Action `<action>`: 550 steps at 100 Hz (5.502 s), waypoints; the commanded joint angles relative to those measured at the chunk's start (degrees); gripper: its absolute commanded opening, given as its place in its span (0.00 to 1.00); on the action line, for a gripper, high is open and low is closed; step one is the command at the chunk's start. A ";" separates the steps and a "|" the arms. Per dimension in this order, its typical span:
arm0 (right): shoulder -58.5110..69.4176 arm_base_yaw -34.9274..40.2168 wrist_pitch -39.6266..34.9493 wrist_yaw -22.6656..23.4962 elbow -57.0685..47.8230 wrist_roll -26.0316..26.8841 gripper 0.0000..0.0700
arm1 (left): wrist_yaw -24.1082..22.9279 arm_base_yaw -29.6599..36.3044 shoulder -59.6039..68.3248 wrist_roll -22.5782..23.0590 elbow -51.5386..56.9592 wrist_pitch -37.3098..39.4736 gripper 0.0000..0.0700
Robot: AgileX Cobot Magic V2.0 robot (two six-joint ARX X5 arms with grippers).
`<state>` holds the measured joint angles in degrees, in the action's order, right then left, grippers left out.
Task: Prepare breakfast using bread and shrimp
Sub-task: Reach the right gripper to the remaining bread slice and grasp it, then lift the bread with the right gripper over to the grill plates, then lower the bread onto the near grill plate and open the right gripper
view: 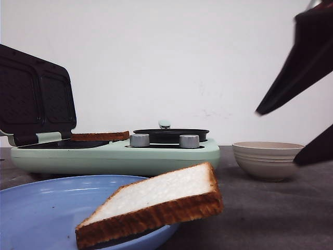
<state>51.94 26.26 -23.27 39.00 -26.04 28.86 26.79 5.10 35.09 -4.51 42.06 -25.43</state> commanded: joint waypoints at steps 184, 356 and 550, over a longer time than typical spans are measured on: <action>20.90 16.98 28.59 -1.51 -12.52 14.34 0.00 | -0.22 0.04 -5.29 -0.72 -0.57 -2.10 0.67; 60.04 13.31 24.17 -1.62 -52.30 19.63 0.00 | -1.92 0.04 -6.08 -0.72 -0.57 -2.03 0.67; 63.89 14.86 25.42 -3.08 -55.52 19.67 0.46 | -1.92 0.04 -6.08 -0.74 -0.57 -2.03 0.67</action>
<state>114.26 40.45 1.54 35.99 -80.09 48.49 24.97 5.10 28.86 -5.32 41.17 -28.05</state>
